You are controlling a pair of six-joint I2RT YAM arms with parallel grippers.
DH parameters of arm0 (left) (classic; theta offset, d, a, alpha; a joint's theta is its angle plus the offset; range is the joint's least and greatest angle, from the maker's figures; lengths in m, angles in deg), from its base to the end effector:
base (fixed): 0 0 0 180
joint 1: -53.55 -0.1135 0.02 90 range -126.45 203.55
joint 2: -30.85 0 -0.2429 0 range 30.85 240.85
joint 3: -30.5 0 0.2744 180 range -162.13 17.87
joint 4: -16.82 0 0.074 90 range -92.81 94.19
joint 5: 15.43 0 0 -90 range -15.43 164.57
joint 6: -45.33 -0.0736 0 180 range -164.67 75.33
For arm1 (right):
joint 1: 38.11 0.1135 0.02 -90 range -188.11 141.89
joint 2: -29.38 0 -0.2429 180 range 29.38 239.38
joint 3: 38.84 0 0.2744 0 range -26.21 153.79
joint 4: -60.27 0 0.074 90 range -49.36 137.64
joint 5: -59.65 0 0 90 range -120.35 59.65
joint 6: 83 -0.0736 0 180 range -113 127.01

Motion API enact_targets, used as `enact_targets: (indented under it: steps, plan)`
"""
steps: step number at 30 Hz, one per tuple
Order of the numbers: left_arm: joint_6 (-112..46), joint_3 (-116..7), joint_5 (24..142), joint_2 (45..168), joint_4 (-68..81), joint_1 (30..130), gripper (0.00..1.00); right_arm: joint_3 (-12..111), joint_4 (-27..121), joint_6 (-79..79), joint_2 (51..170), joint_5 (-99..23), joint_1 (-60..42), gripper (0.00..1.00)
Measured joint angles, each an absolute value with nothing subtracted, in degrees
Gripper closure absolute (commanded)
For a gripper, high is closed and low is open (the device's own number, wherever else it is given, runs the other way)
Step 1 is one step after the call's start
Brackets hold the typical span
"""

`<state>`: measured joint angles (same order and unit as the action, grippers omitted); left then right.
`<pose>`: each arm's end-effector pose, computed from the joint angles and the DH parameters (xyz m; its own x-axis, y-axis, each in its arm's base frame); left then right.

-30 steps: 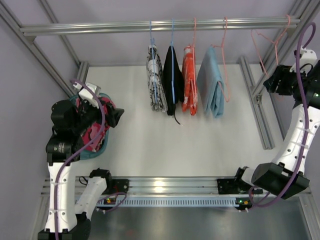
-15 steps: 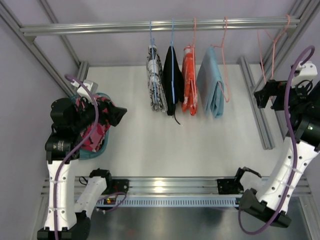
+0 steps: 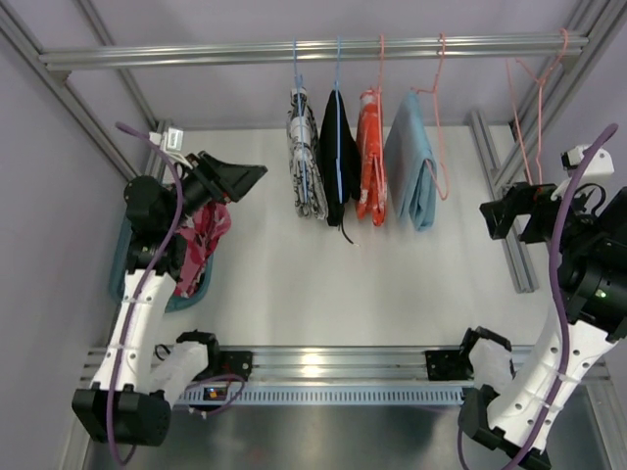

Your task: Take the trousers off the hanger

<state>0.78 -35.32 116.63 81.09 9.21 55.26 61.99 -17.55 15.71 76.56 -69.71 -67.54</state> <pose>0.2548 -0.0569 0.3918 -0.3911 -0.5177 -0.7609 0.5795 0.5038 -0.6406 0.1422 -0.0266 0.4591 -0.3337 0.0538 -0.9411 -0.1766 0.9771 0.1185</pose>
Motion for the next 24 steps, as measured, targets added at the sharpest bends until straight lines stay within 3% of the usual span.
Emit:
enact_targets:
  steps: [8, 17, 24]
  plan:
    - [9.2, -35.2, 109.4, 91.8, 28.2, 63.6, 0.2, 63.9, -19.7, 13.1, 78.7, -72.6, -67.5, 0.01]
    - [12.5, -36.7, 107.1, 103.2, 38.2, 67.7, 0.37, 64.4, -19.6, 9.2, 80.2, -74.7, -67.5, 0.0]
    - [16.0, -37.9, 109.9, 108.3, 45.4, 69.4, 0.41, 64.4, -19.3, 8.0, 80.1, -75.6, -67.5, 0.01]
